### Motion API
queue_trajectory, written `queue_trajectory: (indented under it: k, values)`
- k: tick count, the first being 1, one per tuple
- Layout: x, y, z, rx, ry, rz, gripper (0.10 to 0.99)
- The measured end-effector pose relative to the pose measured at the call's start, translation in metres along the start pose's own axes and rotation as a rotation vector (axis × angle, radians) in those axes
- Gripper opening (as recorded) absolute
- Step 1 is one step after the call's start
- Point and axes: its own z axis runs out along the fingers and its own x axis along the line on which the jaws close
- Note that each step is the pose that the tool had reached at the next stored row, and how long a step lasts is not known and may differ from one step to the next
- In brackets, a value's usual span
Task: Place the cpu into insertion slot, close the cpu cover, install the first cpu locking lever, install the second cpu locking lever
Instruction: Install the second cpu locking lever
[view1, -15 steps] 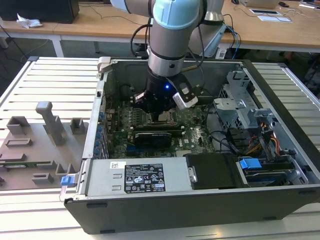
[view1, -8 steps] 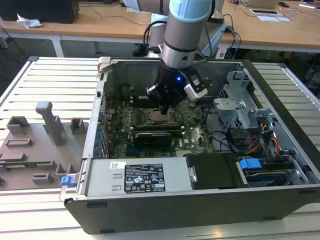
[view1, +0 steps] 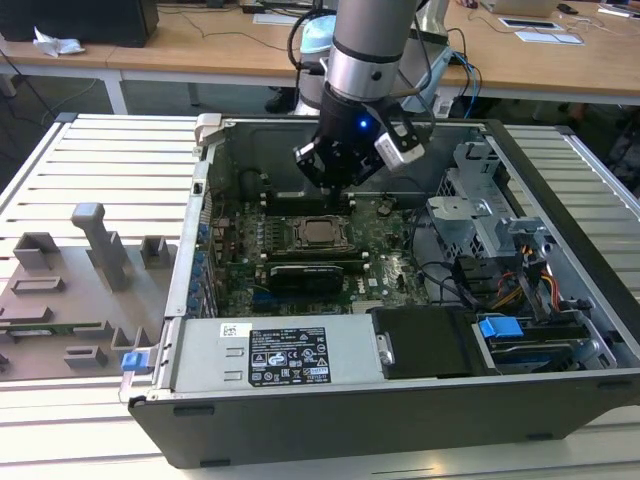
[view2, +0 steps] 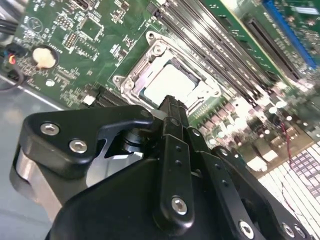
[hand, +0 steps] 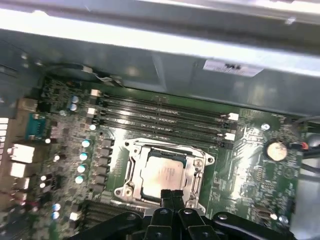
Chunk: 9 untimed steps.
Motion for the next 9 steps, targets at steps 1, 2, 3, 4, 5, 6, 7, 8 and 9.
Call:
queue_trajectory:
  k: [1, 2, 3, 4, 5, 6, 7, 8, 9]
  values:
    - [0.0001, 0.0000, -0.0011, 0.000, 0.0000, 0.000, 0.106]
    - [0.0001, 0.0001, -0.0011, 0.000, -0.0001, 0.000, 0.106]
    - [0.0000, 0.0001, -0.0011, 0.000, -0.0002, 0.000, 0.106]
    - [0.0001, 0.0001, -0.0012, 0.000, -0.0002, 0.000, 0.106]
    - [0.0001, 0.0000, -0.0013, 0.000, 0.0000, 0.000, 0.106]
    - [0.0001, 0.0000, -0.0014, 0.000, 0.0000, 0.000, 0.106]
    - [0.0001, 0.0000, -0.0014, 0.000, 0.0000, 0.000, 0.106]
    - [0.0001, 0.0000, -0.0014, 0.000, 0.0000, 0.000, 0.106]
    - [0.0000, 0.0000, -0.0014, 0.000, 0.0000, 0.000, 0.106]
